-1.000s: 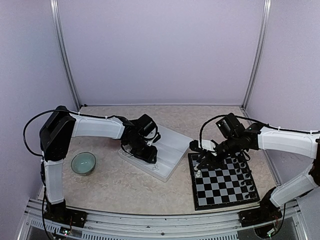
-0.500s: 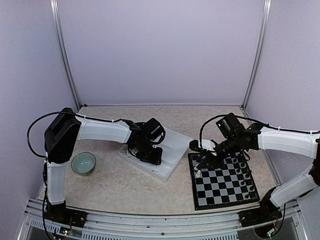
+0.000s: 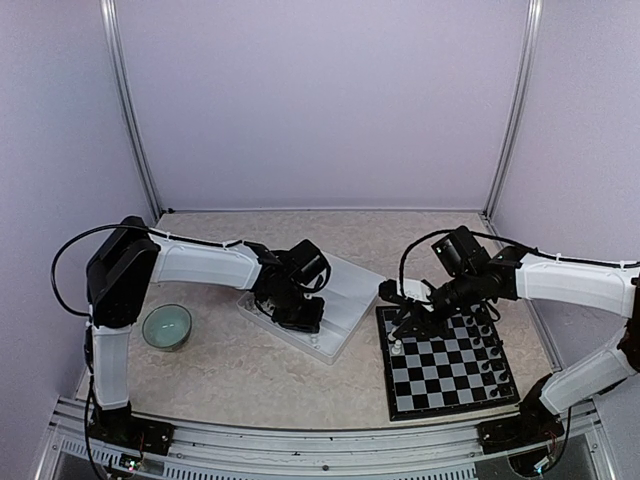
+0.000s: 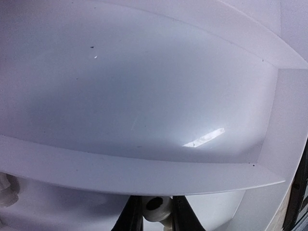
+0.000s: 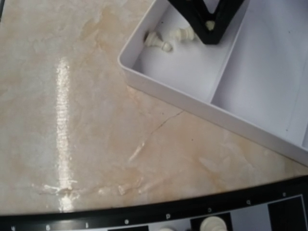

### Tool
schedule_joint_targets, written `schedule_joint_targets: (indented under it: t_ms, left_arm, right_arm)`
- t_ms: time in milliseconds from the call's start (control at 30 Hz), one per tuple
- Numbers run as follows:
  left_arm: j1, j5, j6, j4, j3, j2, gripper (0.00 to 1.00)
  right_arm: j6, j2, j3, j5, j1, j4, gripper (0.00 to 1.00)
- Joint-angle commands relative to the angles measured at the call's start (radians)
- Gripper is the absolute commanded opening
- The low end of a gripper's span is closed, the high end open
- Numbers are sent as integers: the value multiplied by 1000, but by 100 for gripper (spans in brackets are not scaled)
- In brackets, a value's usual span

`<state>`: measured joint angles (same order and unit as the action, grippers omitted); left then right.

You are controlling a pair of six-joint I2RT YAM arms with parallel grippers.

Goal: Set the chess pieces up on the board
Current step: Pick up the king from the storage box, then pass from the left arm to the right

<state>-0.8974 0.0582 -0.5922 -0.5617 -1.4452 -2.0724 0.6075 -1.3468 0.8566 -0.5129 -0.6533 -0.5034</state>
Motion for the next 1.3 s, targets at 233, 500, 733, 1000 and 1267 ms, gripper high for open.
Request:
schedule_joint_targets:
  t_ms: [233,500,733,1000,1267]
  left_arm:
    - [121,192,-109,158,178,202,16]
    - [185,373,-228,305,216,302,16]
    - [212,505,-291,357,213,313,17]
    - [214,609,-351,424,254,322,17]
    - [213,663,-395,474,291,335,17]
  right_arm:
    - [-44,-108,219,43,-25,8,26]
    - [91,-256,466,253,-167,7,26]
    - [215,-351,561,442,-332,8,29]
    - [266,-375,551,565,-402,33,34]
    - [301,-395,538,657,-431,89,33]
